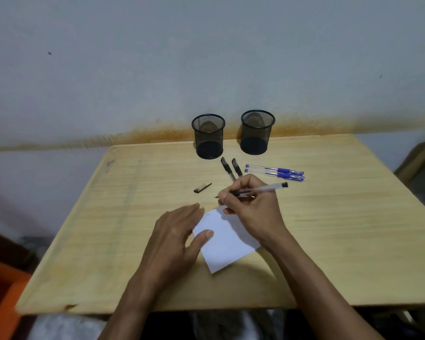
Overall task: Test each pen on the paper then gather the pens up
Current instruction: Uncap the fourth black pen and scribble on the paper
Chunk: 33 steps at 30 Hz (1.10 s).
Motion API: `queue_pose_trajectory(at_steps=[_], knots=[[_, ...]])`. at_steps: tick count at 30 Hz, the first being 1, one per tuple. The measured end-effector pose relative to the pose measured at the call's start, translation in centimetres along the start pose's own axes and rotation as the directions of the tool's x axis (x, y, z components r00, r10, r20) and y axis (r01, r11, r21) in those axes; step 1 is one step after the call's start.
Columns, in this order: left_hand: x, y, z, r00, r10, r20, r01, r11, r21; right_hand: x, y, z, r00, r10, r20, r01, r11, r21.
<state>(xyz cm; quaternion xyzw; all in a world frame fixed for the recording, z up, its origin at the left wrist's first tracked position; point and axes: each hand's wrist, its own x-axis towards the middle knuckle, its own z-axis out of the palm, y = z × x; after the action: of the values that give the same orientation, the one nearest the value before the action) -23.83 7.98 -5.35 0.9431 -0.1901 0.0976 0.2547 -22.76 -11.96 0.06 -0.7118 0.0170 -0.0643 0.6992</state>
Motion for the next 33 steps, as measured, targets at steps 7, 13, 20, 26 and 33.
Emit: queue_pose_trajectory(at_steps=[7, 13, 20, 26, 33], knots=[[0.2, -0.5, 0.7, 0.984, -0.058, 0.166, 0.033, 0.988, 0.149, 1.7, 3.0, 1.3, 0.993, 0.098, 0.072, -0.085, 0.983, -0.166], [0.1, -0.9, 1.0, 0.982, 0.036, 0.183, -0.087, 0.957, 0.275, 1.7, 3.2, 1.1, 0.994, 0.062, 0.093, -0.033, 0.959, -0.282], [0.9, -0.5, 0.3, 0.954, -0.011, 0.299, -0.102, 0.928, 0.358, 2.5, 3.4, 1.1, 0.997, 0.016, 0.073, 0.016, 0.909, -0.417], [0.8, -0.5, 0.3, 0.944, -0.049, 0.325, -0.068, 0.938, 0.34, 2.6, 4.1, 1.1, 0.997, -0.019, 0.075, 0.052, 0.881, -0.469], [0.7, -0.7, 0.4, 0.938, -0.062, 0.341, -0.056, 0.944, 0.325, 2.5, 4.1, 1.5, 0.994, -0.04, 0.098, 0.082, 0.876, -0.475]])
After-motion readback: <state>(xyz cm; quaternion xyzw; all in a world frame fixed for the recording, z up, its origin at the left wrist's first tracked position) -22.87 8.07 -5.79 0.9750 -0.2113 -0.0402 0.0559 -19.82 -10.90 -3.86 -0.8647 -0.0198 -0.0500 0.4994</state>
